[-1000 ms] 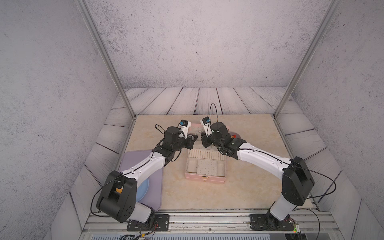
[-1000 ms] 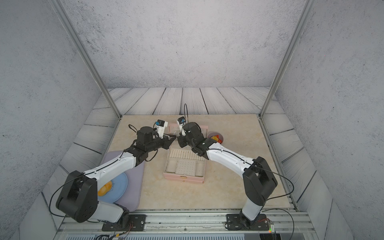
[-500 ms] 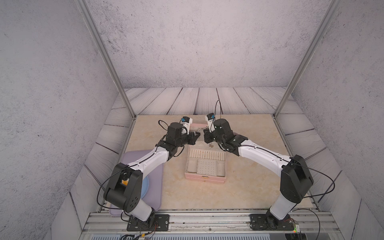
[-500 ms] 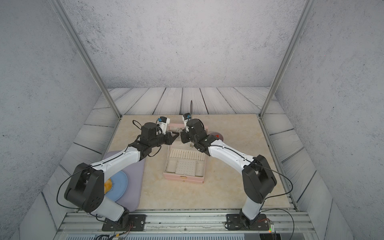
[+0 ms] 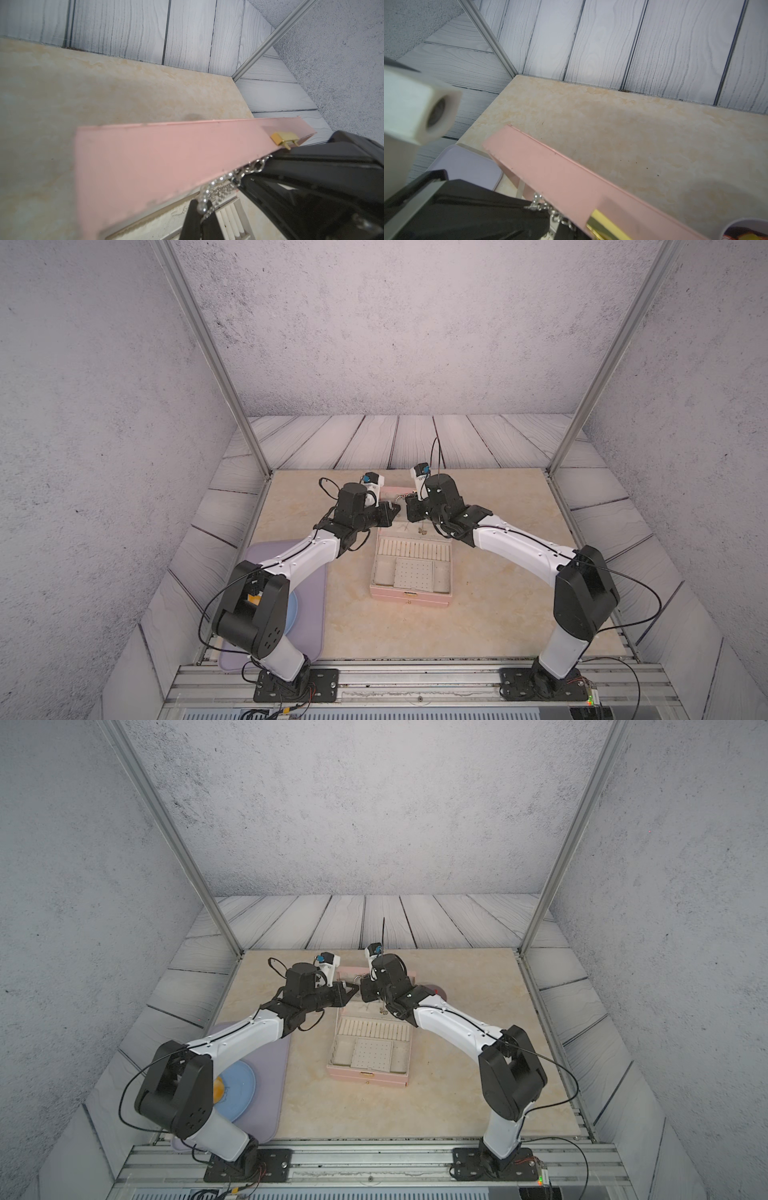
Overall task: Put jewelry chain into jewelry box
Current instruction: Hang the necklace on the jewelry box clasp.
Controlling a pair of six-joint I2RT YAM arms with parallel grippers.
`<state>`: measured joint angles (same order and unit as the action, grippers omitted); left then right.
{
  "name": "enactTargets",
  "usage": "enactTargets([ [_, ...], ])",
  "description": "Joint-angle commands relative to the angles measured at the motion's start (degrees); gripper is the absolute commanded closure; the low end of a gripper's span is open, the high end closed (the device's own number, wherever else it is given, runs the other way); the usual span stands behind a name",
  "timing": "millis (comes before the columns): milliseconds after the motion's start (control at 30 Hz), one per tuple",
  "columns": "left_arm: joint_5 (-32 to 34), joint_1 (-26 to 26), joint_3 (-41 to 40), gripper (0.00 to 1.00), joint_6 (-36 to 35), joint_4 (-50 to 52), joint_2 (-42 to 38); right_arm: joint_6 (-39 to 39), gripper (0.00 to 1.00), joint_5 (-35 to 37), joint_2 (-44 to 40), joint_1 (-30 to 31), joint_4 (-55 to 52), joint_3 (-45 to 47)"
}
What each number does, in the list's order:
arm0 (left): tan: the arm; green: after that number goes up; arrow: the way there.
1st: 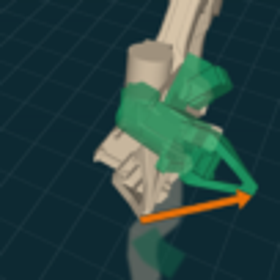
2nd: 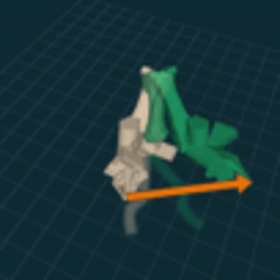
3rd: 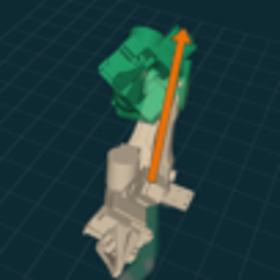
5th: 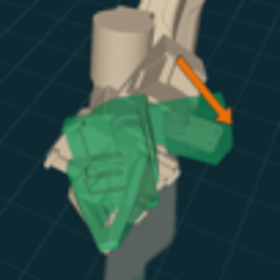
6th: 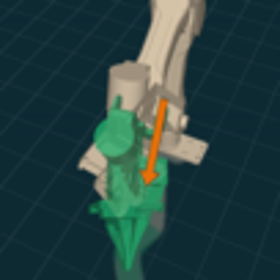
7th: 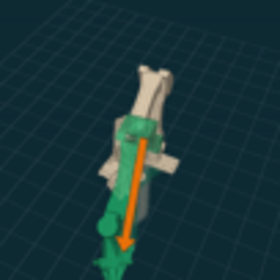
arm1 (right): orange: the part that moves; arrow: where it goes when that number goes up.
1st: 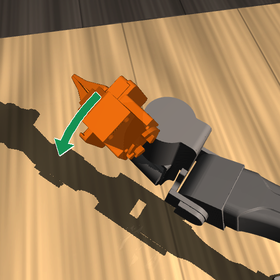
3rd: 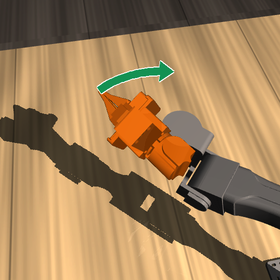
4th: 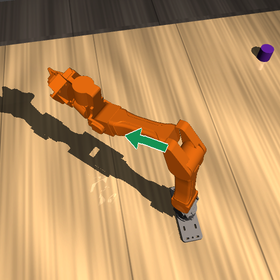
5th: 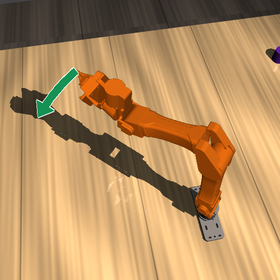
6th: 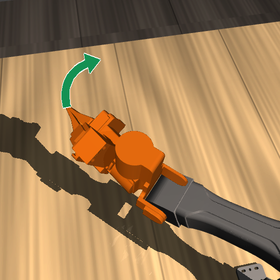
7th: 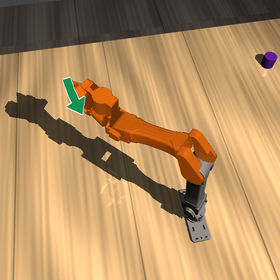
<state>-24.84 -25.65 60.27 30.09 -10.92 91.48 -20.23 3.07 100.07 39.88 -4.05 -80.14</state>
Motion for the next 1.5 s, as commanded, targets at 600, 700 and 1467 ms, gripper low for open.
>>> enactTargets([
  [600, 0.86, 0.69, 3.09, 1.00, 4.13, -0.55, 2.60, -6.03, 0.85, 3.14, 1.49, -1.03, 0.05, -2.30],
  [700, 0.31, 0.68, 3.51, 1.00, 4.19, 0.07, 2.91, -6.69, 0.85, 3.42, 1.53, -1.03, 0.17, -2.23],
  [1467, -2.11, 0.43, 1.02, 0.97, 3.19, 3.94, 4.52, -6.10, 0.77, -2.52, -6.22, -1.03, -0.89, 3.00],
])
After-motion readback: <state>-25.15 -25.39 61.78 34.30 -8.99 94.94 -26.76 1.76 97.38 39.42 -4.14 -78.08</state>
